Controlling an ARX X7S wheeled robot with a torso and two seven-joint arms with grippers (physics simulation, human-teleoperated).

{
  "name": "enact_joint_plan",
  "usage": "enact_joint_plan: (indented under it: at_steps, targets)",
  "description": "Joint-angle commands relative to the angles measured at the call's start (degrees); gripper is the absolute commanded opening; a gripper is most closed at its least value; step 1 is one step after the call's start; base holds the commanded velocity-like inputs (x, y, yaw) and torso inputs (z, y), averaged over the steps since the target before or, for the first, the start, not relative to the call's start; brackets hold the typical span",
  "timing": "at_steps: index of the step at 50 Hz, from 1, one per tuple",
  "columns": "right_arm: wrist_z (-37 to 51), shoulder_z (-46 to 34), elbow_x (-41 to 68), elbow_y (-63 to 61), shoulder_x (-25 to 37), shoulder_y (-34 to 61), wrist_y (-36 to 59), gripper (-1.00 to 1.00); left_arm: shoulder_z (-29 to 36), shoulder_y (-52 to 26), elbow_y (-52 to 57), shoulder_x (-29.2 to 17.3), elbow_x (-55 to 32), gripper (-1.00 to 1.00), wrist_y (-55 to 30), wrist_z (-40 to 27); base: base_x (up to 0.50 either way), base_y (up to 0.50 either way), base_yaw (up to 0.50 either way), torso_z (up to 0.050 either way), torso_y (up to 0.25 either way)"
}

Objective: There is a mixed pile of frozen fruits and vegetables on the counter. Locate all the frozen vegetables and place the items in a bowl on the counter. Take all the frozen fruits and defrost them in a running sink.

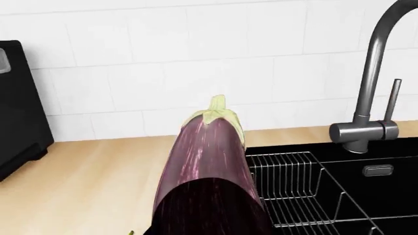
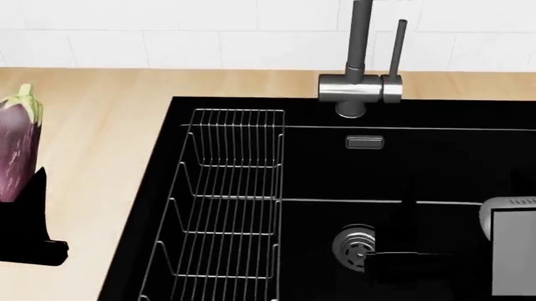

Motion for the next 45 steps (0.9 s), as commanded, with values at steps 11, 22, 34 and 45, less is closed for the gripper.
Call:
enact_joint_plan:
  at_steps: [11, 22, 34, 45]
  targets:
    - [0.49, 0.8, -0.29, -1.61, 0.5, 0.26, -1.27, 1.0, 0.56, 1.11, 0.1, -1.03, -0.04, -1.0, 1.81, 0.05, -0.3, -0.04, 0.0, 0.0, 0.0]
    - [-0.01, -0.37, -0.4, -2.27, 0.81, 0.8, -1.27, 1.0, 1.1, 1.29, -0.07, -1.48, 0.19, -1.0, 2.39, 0.19, 0.0, -0.44, 0.0, 0.0, 0.0]
    - [0.23, -0.1, -0.39, -2.32, 1.23, 0.58, -1.47, 1.0, 1.79, 0.87, -0.47, -1.51, 0.34, -1.0, 2.78, -0.23, 0.0, -0.5, 0.0, 0.0, 0.0]
    - [0.58, -0.04, -0.03, -2.73, 1.5, 0.53, -1.43, 1.0, 1.94, 0.97, -0.52, -1.84, 0.07, -1.0, 3.18, -0.4, 0.0, -0.5, 0.0, 0.0, 0.0]
